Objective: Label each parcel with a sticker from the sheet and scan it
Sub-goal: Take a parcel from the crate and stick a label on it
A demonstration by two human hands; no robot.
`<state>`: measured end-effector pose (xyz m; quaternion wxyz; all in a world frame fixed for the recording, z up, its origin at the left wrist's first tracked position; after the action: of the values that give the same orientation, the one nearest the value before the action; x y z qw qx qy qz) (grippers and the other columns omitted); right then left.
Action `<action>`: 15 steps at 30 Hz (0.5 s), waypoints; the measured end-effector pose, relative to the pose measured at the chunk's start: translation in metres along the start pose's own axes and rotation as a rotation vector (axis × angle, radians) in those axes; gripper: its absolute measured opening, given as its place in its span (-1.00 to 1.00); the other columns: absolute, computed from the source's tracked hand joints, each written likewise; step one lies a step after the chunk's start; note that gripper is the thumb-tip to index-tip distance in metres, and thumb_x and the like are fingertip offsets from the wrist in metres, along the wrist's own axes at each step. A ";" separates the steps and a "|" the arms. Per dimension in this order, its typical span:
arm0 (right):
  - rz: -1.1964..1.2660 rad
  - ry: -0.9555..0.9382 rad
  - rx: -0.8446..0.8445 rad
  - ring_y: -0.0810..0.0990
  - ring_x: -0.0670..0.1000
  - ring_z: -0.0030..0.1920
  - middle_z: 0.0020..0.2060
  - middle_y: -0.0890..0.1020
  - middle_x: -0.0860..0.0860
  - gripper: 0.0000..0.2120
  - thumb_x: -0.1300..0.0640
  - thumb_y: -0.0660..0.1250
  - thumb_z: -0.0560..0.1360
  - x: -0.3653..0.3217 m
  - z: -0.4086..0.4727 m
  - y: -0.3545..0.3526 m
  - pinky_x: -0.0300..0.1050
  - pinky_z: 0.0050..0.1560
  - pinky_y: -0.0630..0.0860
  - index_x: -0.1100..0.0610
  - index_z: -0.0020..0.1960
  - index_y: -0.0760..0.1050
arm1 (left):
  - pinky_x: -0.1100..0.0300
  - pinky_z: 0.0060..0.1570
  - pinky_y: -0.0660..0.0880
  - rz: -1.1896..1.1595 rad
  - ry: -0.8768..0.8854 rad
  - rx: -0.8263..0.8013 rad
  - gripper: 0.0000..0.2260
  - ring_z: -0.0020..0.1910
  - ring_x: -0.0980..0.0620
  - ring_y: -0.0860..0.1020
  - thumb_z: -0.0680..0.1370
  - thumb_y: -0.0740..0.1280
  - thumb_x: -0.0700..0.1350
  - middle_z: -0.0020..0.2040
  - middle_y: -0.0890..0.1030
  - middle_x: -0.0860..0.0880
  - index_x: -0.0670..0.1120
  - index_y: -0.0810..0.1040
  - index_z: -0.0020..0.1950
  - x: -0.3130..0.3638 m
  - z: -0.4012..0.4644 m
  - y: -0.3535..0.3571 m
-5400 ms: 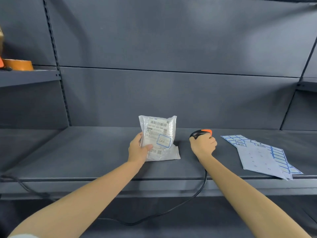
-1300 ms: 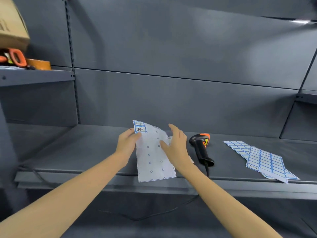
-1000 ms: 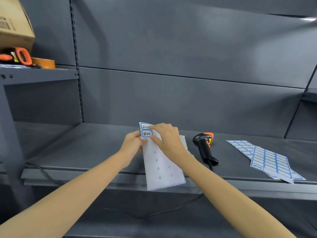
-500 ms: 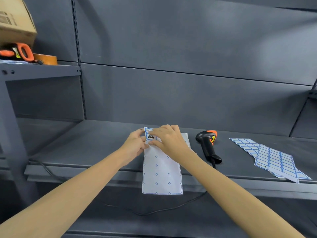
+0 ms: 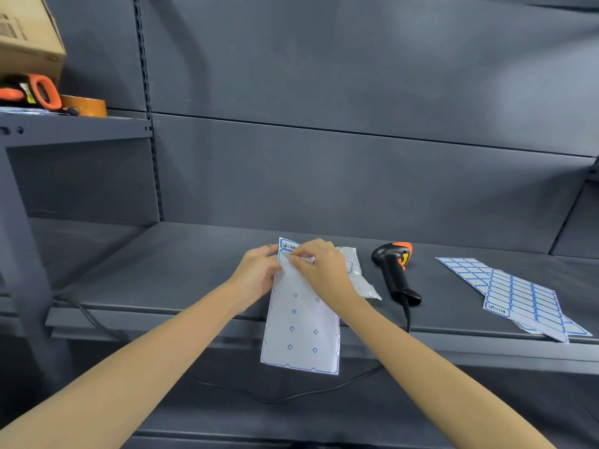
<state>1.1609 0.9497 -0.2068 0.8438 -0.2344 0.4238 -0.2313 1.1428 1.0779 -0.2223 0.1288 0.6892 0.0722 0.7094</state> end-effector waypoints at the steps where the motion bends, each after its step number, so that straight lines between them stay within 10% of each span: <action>1: 0.002 -0.016 0.011 0.38 -0.10 0.04 0.01 0.57 -0.08 -0.88 0.09 0.38 0.52 0.000 -0.001 0.001 -0.59 0.00 0.19 0.09 -0.04 0.67 | 0.16 -0.19 0.57 -0.040 -0.014 0.031 -0.68 -0.16 -0.12 0.62 0.52 0.15 -0.41 -0.04 0.64 -0.23 -0.30 0.53 0.22 0.000 0.000 -0.001; 5: 0.003 -0.066 -0.004 0.31 -0.17 0.04 0.06 0.52 -0.11 -0.87 0.10 0.37 0.53 -0.004 -0.006 0.006 -0.57 0.07 0.15 0.09 -0.01 0.67 | 0.09 -0.15 0.56 -0.023 -0.032 0.176 -0.75 -0.16 -0.13 0.61 0.59 0.29 -0.09 -0.01 0.66 -0.22 -0.26 0.60 0.11 -0.002 0.004 -0.010; 15: 0.365 0.232 0.027 0.54 -0.21 -0.10 -0.14 0.61 -0.17 -0.90 0.07 0.38 0.49 0.004 -0.015 0.003 -0.40 -0.09 0.41 -0.05 -0.18 0.63 | 0.22 -0.40 0.52 0.020 0.030 0.295 -0.87 -0.33 -0.04 0.57 0.60 0.24 -0.19 -0.18 0.62 -0.13 -0.20 0.56 -0.06 -0.002 0.004 -0.022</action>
<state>1.1512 0.9464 -0.2185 0.8203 -0.1143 0.5504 -0.1056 1.1482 1.0984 -0.2304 0.0177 0.6907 0.1706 0.7025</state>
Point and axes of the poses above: each hand's wrist, its own z-axis towards the middle knuckle, its own y-axis out of the palm, x = y × z, the point moved 5 cm from there along z, towards the middle knuckle
